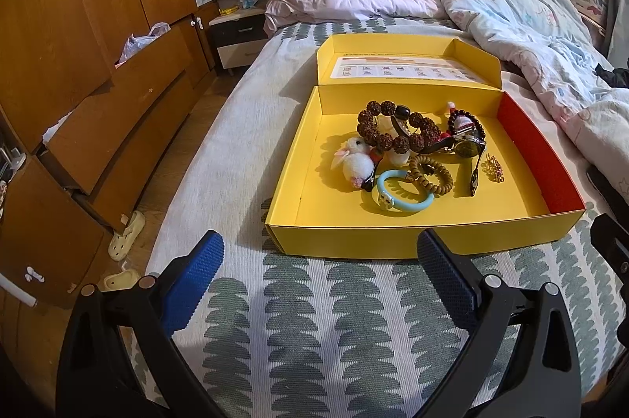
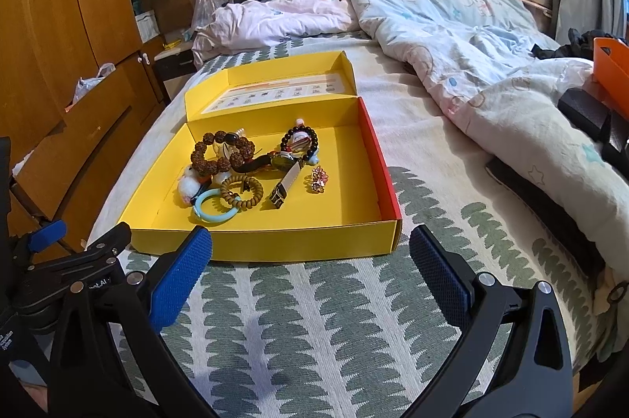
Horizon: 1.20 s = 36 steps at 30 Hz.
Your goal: Organize jewelry
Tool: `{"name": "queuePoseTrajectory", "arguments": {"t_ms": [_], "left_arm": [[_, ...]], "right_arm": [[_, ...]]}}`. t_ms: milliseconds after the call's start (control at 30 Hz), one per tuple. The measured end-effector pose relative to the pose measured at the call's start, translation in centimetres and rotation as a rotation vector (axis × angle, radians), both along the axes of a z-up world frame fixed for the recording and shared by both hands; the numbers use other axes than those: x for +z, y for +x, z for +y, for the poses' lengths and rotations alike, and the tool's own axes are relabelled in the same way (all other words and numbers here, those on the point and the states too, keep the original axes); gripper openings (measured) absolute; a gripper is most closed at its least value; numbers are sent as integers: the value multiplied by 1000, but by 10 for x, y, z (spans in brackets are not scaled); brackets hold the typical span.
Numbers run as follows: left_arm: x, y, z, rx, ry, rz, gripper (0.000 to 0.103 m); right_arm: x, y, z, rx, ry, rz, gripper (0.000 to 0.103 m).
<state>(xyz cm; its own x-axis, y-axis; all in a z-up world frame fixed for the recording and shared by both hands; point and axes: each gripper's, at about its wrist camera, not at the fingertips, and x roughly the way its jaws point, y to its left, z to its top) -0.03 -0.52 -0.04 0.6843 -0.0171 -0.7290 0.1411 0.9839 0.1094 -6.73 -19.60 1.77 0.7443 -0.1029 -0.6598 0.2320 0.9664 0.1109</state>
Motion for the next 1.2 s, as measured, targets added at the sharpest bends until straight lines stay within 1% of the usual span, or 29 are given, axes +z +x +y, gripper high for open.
{"name": "queuePoseTrajectory", "arguments": {"t_ms": [100,200,333,433,467,533,567,633,667,700,733,767,833,867,900,967,1033,1067,1133,1200], "left_arm": [[0,1,0,1,-1,1,97],[0,0,0,1,-6,4,97],[-1,1,-1,2,-1,8,97],[-1,4,-6,24,53,-8,97],[-1,4,-7,23,65,-12,97],[1,7,-6,17,59,-19,97],[3,8,-6,16,45,-34,97],[7,10,-4,-3,1,-46,97],[9,12,-2,-10,-12,-42,97],[10,15,-2,-14,-26,-32,97],[10,21,-2,-25,-42,-11,97],[11,27,-2,-29,-50,2,97],[13,39,-6,-44,-69,11,97],[14,49,-9,-50,-72,29,97],[13,59,-14,-50,-69,53,97],[11,83,-24,-75,-98,117,97],[7,99,-30,-73,-108,176,97],[2,113,-33,-77,-123,220,97],[-7,130,-36,-70,-138,280,97],[-18,148,-35,-62,-171,339,97]], "right_arm": [[3,-2,2,-1,-14,-37,100],[8,-7,7,1,-65,-113,100],[12,-8,18,49,-226,-195,100],[12,-4,24,85,-341,-232,100],[11,-3,25,92,-365,-239,100],[15,-4,23,111,-375,-282,100],[17,-5,20,140,-358,-323,100],[23,-2,12,138,-328,-360,100],[26,5,4,107,-296,-347,100],[29,13,-2,83,-258,-315,100],[32,28,-11,69,-196,-255,100],[33,48,-22,73,-115,-172,100],[38,70,-31,104,-33,-123,100],[40,82,-29,130,-29,-106,100],[42,97,-25,152,-45,-82,100],[42,120,-18,184,-50,-31,100],[38,148,-15,228,-6,24,100],[37,151,-14,236,12,32,100],[32,166,-17,234,45,54,100],[26,177,-23,240,79,66,100]]}}
